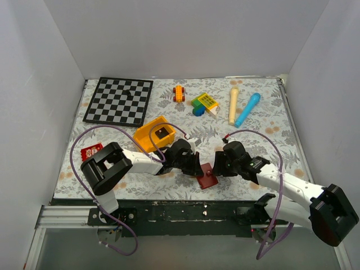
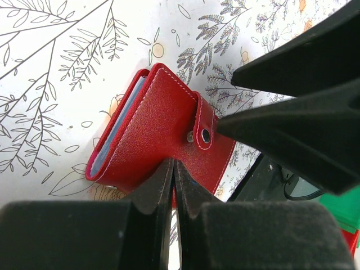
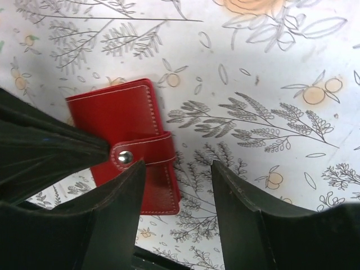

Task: Put the credit cards into the card holder
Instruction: Close the card holder at the center of the board.

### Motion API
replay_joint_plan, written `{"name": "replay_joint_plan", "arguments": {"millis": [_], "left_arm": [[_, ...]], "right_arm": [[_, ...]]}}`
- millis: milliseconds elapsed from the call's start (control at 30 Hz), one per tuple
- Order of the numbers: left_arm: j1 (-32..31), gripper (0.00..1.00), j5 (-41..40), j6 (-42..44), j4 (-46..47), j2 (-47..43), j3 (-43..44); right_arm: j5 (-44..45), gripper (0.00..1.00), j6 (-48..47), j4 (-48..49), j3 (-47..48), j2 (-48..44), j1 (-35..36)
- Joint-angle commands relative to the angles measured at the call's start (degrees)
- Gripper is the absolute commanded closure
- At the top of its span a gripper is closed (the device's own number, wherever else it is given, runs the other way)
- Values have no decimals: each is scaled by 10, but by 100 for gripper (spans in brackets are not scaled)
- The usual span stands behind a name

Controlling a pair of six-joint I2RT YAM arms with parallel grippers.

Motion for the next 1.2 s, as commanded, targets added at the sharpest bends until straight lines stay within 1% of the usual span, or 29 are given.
{"name": "replay_joint_plan", "arguments": {"millis": [0, 133, 167, 300, 367, 533, 633, 733, 800, 833, 867, 967, 1033, 1100, 1167], "left_arm": [[-3, 96, -1, 7, -19, 7, -15], [-3, 96, 1, 7, -19, 6, -14], [-3, 96, 1, 7, -20, 6, -13], [-3, 96, 1, 9, -22, 8, -9], [-4, 96, 1, 9, -22, 9, -9], [-3, 96, 1, 8, -20, 9, -9], [-3, 96, 3, 7, -19, 13, -9], [-3, 96, 4, 4, -16, 14, -9], [-3, 97, 1, 4, -14, 9, -13], [-4, 97, -3, 1, -12, 3, -15], [-3, 97, -7, -2, -12, -5, -16], [5, 96, -21, -8, -15, -42, -23], [15, 92, -38, -14, -14, -85, -30], [27, 83, -56, -20, -16, -128, -40], [40, 64, -72, -30, -14, -165, -56]], "right_arm": [[-90, 41, 25, 85, -45, -20, -58], [-185, 42, 34, 172, -94, -9, -119], [-207, 42, 36, 200, -103, -3, -127], [-260, 44, 45, 260, -117, 26, -132], [-276, 46, 47, 274, -121, 39, -132], [-293, 54, 45, 281, -127, 57, -132], [-308, 65, 45, 298, -131, 79, -132], [-324, 80, 53, 333, -138, 96, -132], [-324, 93, 55, 339, -140, 91, -132], [-318, 97, 55, 335, -140, 79, -132], [-308, 99, 53, 322, -138, 66, -132], [-266, 99, 31, 241, -120, 6, -132], [-231, 99, 20, 194, -109, -37, -132], [-209, 99, 17, 154, -98, -76, -132], [-200, 99, 18, 133, -88, -105, -133]]}}
